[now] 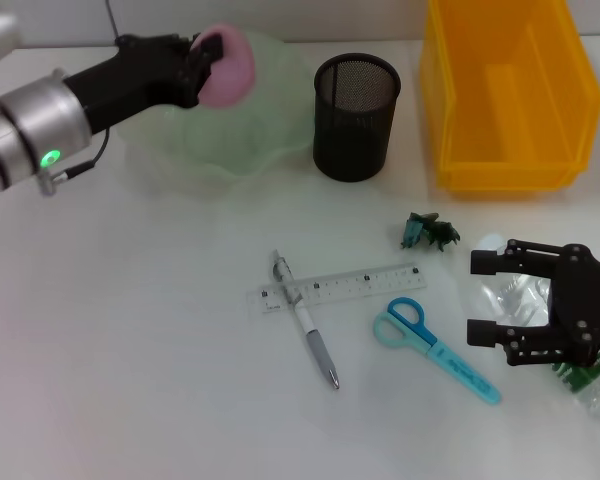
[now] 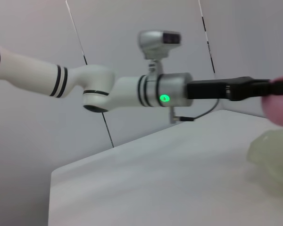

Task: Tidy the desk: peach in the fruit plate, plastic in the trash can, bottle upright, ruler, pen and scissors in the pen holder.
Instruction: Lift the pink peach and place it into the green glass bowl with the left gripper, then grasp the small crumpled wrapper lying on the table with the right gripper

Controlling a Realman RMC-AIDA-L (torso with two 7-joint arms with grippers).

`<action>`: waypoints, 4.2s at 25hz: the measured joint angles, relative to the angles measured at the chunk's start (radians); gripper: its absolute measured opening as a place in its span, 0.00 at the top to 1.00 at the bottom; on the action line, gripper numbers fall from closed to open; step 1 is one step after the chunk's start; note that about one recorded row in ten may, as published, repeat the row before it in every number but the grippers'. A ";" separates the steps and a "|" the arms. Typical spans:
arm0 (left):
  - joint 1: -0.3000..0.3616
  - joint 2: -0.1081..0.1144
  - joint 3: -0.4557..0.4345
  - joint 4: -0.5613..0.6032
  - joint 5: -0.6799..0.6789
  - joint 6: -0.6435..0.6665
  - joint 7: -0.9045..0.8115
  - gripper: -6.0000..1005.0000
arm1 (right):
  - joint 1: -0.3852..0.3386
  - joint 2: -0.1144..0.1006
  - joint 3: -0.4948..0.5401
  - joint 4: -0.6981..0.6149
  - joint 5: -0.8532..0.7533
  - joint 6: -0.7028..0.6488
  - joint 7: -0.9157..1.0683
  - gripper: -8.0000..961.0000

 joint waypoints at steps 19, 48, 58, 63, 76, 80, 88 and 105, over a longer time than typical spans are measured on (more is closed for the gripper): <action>-0.047 -0.006 0.027 -0.092 -0.096 -0.075 0.111 0.55 | 0.000 0.002 0.004 -0.001 0.019 0.001 0.053 0.13; 0.371 0.008 0.118 0.022 0.134 0.635 0.258 0.22 | 0.402 0.008 -0.695 -0.681 -0.559 0.154 1.433 0.13; 0.373 0.005 0.119 0.020 0.134 0.608 0.258 0.22 | 0.392 0.011 -0.769 -0.485 -0.517 0.356 1.527 0.13; 0.373 0.004 0.122 0.014 0.134 0.600 0.257 0.23 | 0.393 0.011 -0.798 -0.420 -0.517 0.417 1.544 0.13; 0.373 0.005 0.127 0.009 0.134 0.591 0.257 0.23 | 0.415 0.012 -0.854 -0.295 -0.502 0.521 1.546 0.13; 0.373 0.005 0.127 0.008 0.134 0.589 0.257 0.23 | 0.430 0.012 -0.855 -0.242 -0.490 0.553 1.542 0.13; 0.372 0.005 0.127 0.007 0.134 0.589 0.257 0.23 | 0.444 0.012 -0.859 -0.178 -0.487 0.611 1.536 0.13; 0.373 0.005 0.127 0.007 0.134 0.586 0.257 0.24 | 0.461 0.010 -0.864 -0.109 -0.448 0.664 1.521 0.49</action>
